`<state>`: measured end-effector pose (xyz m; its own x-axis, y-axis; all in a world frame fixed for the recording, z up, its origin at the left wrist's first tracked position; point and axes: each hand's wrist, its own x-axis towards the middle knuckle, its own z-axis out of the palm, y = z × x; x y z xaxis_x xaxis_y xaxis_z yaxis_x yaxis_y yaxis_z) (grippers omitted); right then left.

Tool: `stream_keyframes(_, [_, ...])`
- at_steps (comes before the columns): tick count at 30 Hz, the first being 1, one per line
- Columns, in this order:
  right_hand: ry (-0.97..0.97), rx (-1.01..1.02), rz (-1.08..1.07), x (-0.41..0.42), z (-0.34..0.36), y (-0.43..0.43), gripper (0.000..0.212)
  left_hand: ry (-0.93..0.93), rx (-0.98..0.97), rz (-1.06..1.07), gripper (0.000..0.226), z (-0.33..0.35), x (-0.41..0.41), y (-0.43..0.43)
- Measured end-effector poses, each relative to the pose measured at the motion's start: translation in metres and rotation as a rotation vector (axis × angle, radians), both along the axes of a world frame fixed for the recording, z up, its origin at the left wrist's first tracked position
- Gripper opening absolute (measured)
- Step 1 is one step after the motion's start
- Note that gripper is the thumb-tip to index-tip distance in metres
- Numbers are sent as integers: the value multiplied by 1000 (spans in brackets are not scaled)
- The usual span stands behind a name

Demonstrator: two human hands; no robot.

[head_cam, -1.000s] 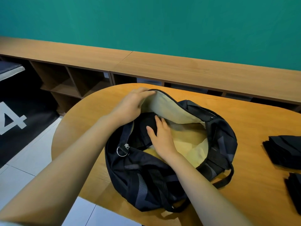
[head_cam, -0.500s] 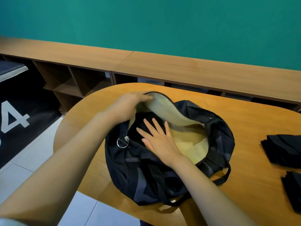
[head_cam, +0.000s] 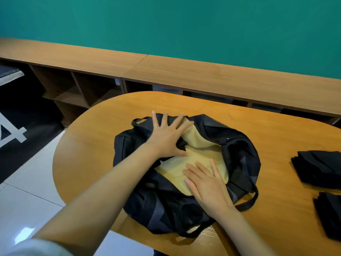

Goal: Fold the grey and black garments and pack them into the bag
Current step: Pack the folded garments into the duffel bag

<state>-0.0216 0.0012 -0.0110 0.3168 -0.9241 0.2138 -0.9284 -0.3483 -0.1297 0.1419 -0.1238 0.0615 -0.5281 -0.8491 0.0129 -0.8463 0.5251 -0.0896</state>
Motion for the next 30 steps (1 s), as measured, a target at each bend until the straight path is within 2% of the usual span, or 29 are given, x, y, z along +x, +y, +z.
stream_keyframes(2, [2,24,-27,-1,-4,1,61,-50,89,-15,86,-8,-3,-6])
stream_keyframes(5, [-15,29,-51,-2,-7,3,53,27,206,-40,50,-13,-6,-10])
stream_keyframes(8, [-13,19,-76,-8,-8,7,46,86,228,-60,36,-14,-14,-12])
stream_keyframes(15, [13,71,-219,-56,-7,31,44,94,245,-194,28,-14,-75,-4])
stream_keyframes(20, [-18,85,-289,-90,-7,49,46,54,240,-259,31,-12,-123,7])
stream_keyframes(25, [-57,62,-316,-108,-9,58,46,-157,75,-278,48,-10,-136,17])
stream_keyframes(30, [-63,56,-323,-110,-11,58,48,-213,-52,-242,54,-14,-116,19])
